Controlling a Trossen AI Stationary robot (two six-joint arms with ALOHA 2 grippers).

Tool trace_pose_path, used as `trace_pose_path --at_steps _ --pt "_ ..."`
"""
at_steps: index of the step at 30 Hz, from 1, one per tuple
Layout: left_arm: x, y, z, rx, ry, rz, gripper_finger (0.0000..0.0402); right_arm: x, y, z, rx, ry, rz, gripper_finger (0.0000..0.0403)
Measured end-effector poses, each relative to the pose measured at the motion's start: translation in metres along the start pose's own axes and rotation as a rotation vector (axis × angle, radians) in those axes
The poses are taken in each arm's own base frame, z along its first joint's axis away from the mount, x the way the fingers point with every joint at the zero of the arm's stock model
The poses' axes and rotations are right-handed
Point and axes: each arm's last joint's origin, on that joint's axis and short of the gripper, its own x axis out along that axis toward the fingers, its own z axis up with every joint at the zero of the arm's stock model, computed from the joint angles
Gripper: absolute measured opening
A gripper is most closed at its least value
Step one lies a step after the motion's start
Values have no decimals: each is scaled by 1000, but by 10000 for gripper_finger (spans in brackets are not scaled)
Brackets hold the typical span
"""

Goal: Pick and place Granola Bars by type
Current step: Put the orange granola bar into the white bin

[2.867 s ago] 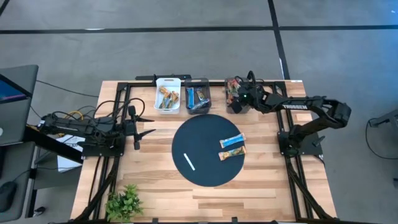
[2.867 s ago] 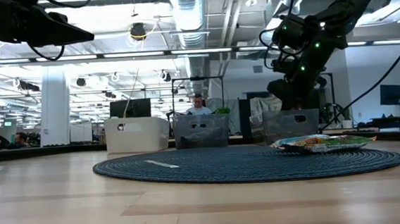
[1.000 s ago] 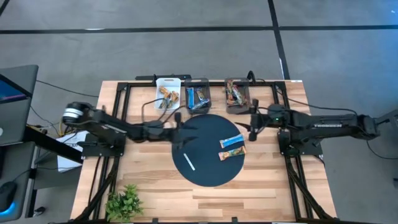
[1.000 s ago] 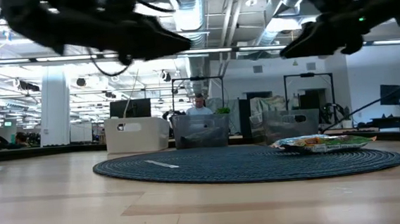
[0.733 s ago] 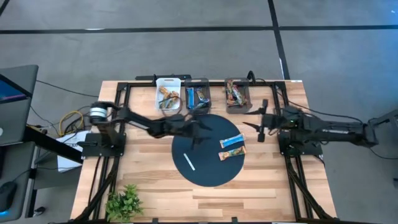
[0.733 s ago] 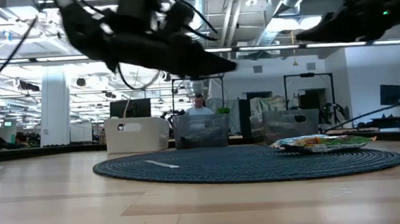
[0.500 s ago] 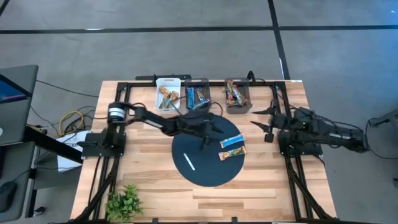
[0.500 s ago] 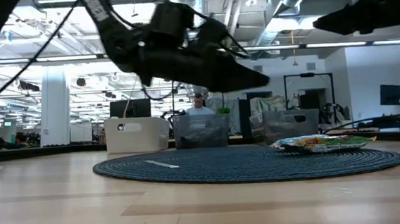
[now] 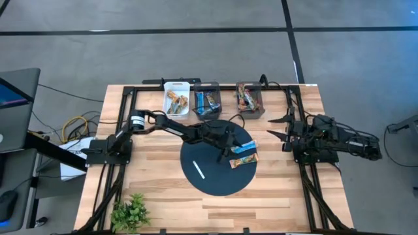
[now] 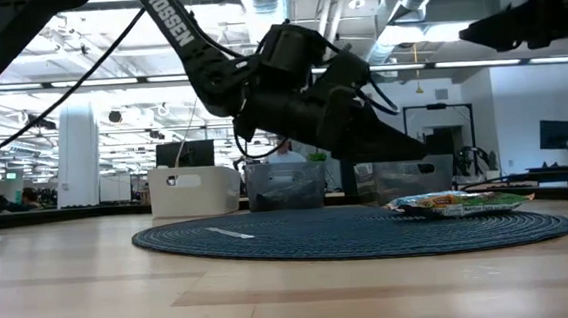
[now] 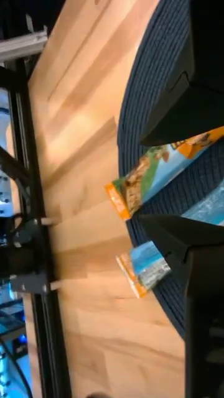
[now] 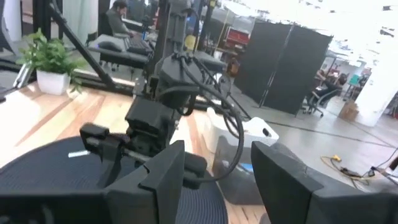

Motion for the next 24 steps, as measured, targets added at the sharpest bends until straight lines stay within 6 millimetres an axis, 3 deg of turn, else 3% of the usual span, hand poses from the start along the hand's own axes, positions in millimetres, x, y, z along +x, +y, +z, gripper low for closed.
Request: trace_pose_path --at_steps 6,13,24 --pt "0 1 -3 -26 34 47 224 0 0 1 4 -6 -1 182" --pt "7 4 -19 -88 77 138 260 0 0 1 10 -6 0 178" --pt "7 2 -26 -152 146 132 273 0 0 1 9 -6 -1 175"
